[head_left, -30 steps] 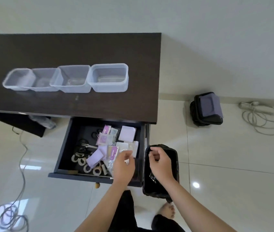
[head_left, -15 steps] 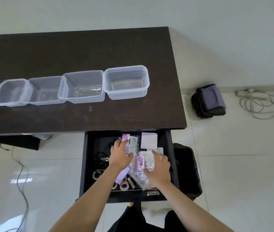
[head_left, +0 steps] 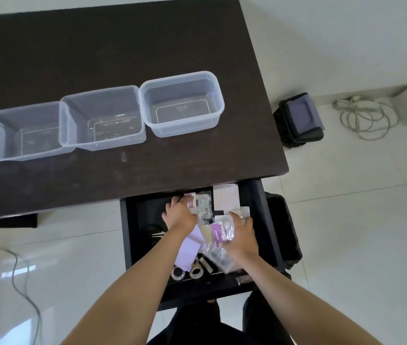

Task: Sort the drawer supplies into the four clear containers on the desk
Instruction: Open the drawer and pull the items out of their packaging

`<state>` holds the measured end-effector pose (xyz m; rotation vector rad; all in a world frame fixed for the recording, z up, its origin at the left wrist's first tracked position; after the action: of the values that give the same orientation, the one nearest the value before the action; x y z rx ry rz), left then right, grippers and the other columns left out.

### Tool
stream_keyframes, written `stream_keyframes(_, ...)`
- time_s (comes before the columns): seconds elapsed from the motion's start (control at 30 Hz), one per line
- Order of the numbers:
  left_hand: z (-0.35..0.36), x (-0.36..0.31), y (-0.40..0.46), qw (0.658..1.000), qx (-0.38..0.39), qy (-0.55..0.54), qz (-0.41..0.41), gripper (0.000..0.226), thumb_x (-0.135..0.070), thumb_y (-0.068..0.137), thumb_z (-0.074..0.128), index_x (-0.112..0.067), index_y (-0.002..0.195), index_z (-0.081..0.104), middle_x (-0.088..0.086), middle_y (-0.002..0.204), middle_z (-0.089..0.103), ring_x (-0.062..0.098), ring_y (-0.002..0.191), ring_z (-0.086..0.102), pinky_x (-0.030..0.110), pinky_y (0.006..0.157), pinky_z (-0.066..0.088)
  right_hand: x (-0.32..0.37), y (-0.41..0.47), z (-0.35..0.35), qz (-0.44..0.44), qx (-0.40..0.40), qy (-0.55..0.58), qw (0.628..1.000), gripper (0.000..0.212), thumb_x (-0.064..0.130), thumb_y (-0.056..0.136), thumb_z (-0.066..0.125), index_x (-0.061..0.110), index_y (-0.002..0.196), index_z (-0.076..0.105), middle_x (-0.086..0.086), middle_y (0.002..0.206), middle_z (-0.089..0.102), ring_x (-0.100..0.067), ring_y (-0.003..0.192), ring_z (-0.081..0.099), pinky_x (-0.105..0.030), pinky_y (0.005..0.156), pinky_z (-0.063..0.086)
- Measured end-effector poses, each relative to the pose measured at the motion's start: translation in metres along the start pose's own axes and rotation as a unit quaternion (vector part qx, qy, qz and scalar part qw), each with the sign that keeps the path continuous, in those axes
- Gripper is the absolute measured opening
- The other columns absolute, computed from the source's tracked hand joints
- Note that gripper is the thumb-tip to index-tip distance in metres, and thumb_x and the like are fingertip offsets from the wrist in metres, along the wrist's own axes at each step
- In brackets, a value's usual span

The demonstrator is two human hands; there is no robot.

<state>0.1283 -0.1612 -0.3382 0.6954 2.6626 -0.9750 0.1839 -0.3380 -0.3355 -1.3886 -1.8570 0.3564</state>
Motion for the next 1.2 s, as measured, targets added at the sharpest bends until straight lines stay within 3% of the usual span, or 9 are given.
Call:
stream_keyframes(0.17, -0.001, 0.001, -0.008, 0.997, -0.034, -0.065, 0.036, 0.036, -0.008, 0.076, 0.063, -0.024, 0.109, 0.061, -0.005, 0.123, 0.049, 0.023, 0.107, 0.053, 0.035, 0.093, 0.041, -0.002, -0.001, -0.009, -0.025, -0.007, 0.063, 0.998, 0.064, 0.012, 0.073, 0.074, 0.037, 0.121, 0.039, 0.0, 0.115, 0.058, -0.014, 0.079, 0.06, -0.025, 0.059, 0.048)
stream_keyframes(0.27, -0.006, 0.0, -0.018, 0.987, -0.038, -0.144, 0.059, 0.032, 0.002, 0.079, 0.056, -0.017, 0.104, 0.062, -0.005, 0.124, 0.049, 0.012, 0.088, 0.057, 0.026, 0.079, 0.048, -0.002, -0.004, -0.017, -0.036, -0.013, 0.064, 0.997, 0.054, 0.015, 0.075, 0.071, 0.034, 0.117, 0.042, 0.005, 0.096, 0.063, -0.015, 0.067, 0.061, -0.028, 0.05, 0.046)
stream_keyframes(0.37, -0.012, -0.001, -0.031, 0.979, -0.072, -0.178, 0.07, 0.031, 0.005, 0.081, 0.054, -0.015, 0.103, 0.062, -0.004, 0.122, 0.05, 0.011, 0.091, 0.055, 0.025, 0.08, 0.05, -0.003, -0.006, -0.028, -0.054, -0.001, 0.105, 0.993, 0.053, 0.013, 0.076, 0.071, 0.031, 0.118, 0.045, 0.007, 0.086, 0.059, -0.017, 0.052, 0.055, -0.028, 0.048, 0.043)
stream_keyframes(0.6, -0.023, -0.013, -0.065, 0.962, -0.142, -0.219, 0.074, 0.032, 0.005, 0.084, 0.05, -0.011, 0.107, 0.063, 0.0, 0.117, 0.052, 0.007, 0.096, 0.051, 0.016, 0.08, 0.042, 0.002, -0.017, -0.071, -0.147, -0.035, 0.171, 0.973, 0.042, 0.016, 0.076, 0.076, 0.026, 0.108, 0.05, 0.01, 0.097, 0.06, -0.008, 0.08, 0.06, -0.016, 0.061, 0.045)
stream_keyframes(0.7, -0.022, -0.024, -0.083, 0.956, -0.162, -0.236, 0.06, 0.031, 0.005, 0.084, 0.051, -0.012, 0.107, 0.063, -0.002, 0.115, 0.054, 0.006, 0.097, 0.051, 0.008, 0.076, 0.04, 0.001, -0.022, -0.09, -0.174, -0.04, 0.199, 0.964, 0.047, 0.015, 0.076, 0.076, 0.026, 0.114, 0.05, 0.01, 0.106, 0.061, -0.011, 0.094, 0.06, -0.024, 0.074, 0.049)
stream_keyframes(0.8, -0.015, -0.042, -0.106, 0.947, -0.193, -0.256, 0.038, 0.031, 0.005, 0.084, 0.051, -0.011, 0.108, 0.063, 0.0, 0.117, 0.055, 0.007, 0.094, 0.051, 0.012, 0.08, 0.041, -0.005, -0.026, -0.112, -0.207, -0.035, 0.2, 0.957, 0.051, 0.006, 0.076, 0.074, 0.025, 0.116, 0.049, 0.01, 0.111, 0.059, -0.013, 0.102, 0.057, -0.029, 0.084, 0.049)
stream_keyframes(1.0, 0.033, -0.102, -0.152, 0.94, -0.208, -0.27, 0.026, 0.033, 0.006, 0.082, 0.046, -0.009, 0.108, 0.06, 0.004, 0.117, 0.054, 0.015, 0.1, 0.054, -0.002, 0.067, 0.037, -0.051, -0.026, -0.169, -0.2, -0.066, 0.216, 0.953, 0.051, 0.008, 0.08, 0.07, 0.03, 0.118, 0.045, 0.006, 0.113, 0.058, -0.016, 0.091, 0.06, -0.026, 0.074, 0.05)
stream_keyframes(1.1, 0.06, -0.137, -0.166, 0.939, -0.193, -0.284, 0.031, 0.033, 0.007, 0.082, 0.046, -0.012, 0.106, 0.059, -0.001, 0.115, 0.049, 0.014, 0.111, 0.051, 0.001, 0.074, 0.037, -0.084, -0.021, -0.196, -0.193, -0.087, 0.232, 0.949, 0.051, 0.005, 0.08, 0.068, 0.026, 0.121, 0.045, 0.006, 0.112, 0.056, -0.012, 0.088, 0.056, -0.018, 0.07, 0.044)
stream_keyframes(1.2, 0.08, -0.171, -0.181, 0.94, -0.195, -0.277, 0.045, 0.03, 0.006, 0.084, 0.047, -0.015, 0.103, 0.058, 0.0, 0.112, 0.049, 0.01, 0.089, 0.053, 0.002, 0.071, 0.038, -0.117, -0.017, -0.218, -0.174, -0.098, 0.238, 0.95, 0.05, 0.005, 0.082, 0.066, 0.023, 0.123, 0.045, 0.009, 0.106, 0.052, -0.005, 0.077, 0.053, -0.011, 0.061, 0.04)
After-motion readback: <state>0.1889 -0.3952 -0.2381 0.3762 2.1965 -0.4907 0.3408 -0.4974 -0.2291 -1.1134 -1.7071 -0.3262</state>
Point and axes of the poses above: each hand's wrist, its own y-axis towards the middle knuckle, its own z-axis out of the palm, x = y × z, the point moved 3 cm from there along y, towards the middle knuckle
